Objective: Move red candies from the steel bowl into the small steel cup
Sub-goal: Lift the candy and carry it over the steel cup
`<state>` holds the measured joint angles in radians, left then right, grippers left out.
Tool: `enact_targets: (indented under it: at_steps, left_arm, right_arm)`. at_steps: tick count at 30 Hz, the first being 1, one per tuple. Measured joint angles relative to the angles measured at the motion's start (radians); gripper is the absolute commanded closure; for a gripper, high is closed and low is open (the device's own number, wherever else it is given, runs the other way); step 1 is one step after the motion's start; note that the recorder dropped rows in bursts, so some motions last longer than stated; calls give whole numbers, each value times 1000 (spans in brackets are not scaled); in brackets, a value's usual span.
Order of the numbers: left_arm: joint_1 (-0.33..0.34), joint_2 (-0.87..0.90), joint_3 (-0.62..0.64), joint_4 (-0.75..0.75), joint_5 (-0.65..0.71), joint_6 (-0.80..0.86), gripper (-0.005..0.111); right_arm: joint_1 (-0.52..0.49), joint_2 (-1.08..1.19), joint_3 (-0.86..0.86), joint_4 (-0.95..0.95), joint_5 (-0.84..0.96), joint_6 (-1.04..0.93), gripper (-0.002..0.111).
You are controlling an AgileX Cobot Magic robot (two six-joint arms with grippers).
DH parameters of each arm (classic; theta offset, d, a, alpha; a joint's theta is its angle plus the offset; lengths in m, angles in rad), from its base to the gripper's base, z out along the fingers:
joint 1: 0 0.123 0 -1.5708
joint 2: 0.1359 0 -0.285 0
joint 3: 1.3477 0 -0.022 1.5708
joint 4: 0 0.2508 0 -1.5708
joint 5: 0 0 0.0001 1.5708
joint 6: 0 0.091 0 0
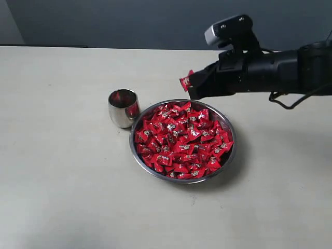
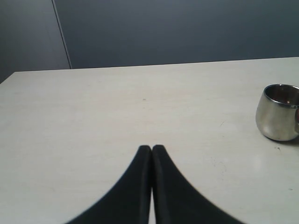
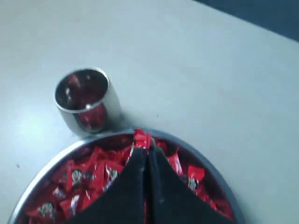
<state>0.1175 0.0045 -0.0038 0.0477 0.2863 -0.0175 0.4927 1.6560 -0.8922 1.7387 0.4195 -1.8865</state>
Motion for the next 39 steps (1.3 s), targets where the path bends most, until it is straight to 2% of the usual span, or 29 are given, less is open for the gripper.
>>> enact_targets:
  at_steps: [7,21,28,39]
  left_arm:
    - [0,0,0,0,0,0,106]
    - [0,0,0,0,0,0,106]
    - [0,0,0,0,0,0,106]
    - [0,0,0,0,0,0,106]
  right_arm:
    - [14,83,-139,0,43,2,109]
    - [155,375,-398,-11,27,4,109]
    - [193,434,-465,-11,18,4,109]
    - [208,465,-473,-14,4,16,109]
